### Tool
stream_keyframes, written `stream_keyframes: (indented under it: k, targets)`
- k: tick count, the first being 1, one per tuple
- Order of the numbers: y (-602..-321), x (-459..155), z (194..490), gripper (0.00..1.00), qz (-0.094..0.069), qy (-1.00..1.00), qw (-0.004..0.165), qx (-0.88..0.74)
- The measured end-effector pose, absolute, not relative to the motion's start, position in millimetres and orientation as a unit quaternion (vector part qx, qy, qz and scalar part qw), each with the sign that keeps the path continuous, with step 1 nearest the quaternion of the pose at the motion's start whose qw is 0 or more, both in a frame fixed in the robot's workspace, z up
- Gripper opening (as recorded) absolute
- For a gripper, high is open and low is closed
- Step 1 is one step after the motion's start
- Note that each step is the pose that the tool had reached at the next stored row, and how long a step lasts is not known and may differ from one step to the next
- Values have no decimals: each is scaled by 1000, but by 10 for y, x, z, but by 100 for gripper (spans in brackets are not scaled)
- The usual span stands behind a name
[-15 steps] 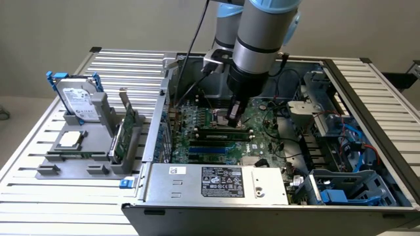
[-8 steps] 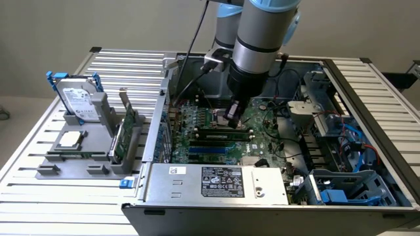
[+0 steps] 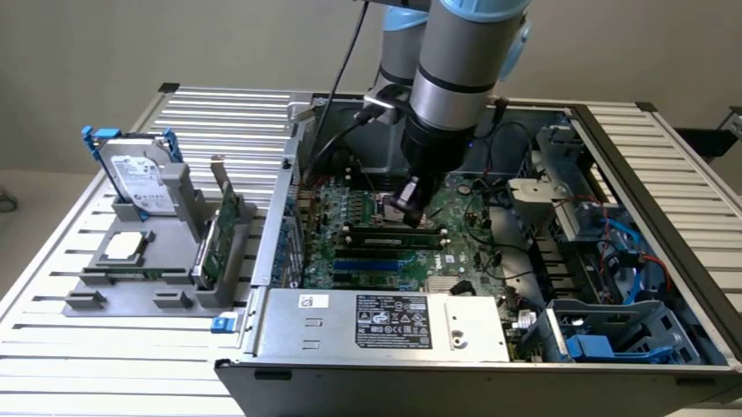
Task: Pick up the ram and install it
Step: 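Press down the ram until it locks into place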
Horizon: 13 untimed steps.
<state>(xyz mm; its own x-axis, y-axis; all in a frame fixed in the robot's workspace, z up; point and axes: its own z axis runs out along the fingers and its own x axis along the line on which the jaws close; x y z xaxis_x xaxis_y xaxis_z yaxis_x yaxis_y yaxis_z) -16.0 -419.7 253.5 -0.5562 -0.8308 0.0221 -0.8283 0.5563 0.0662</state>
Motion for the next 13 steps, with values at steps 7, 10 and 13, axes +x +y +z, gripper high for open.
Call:
stream_keyframes:
  k: [7,10,13]
  targets:
    - [-4197,-160,2526,11,-24,-906,25,422]
    - [-4197,-160,2522,11,-24,-916,24,401]
    - [-4197,-160,2519,11,-25,-925,24,379]
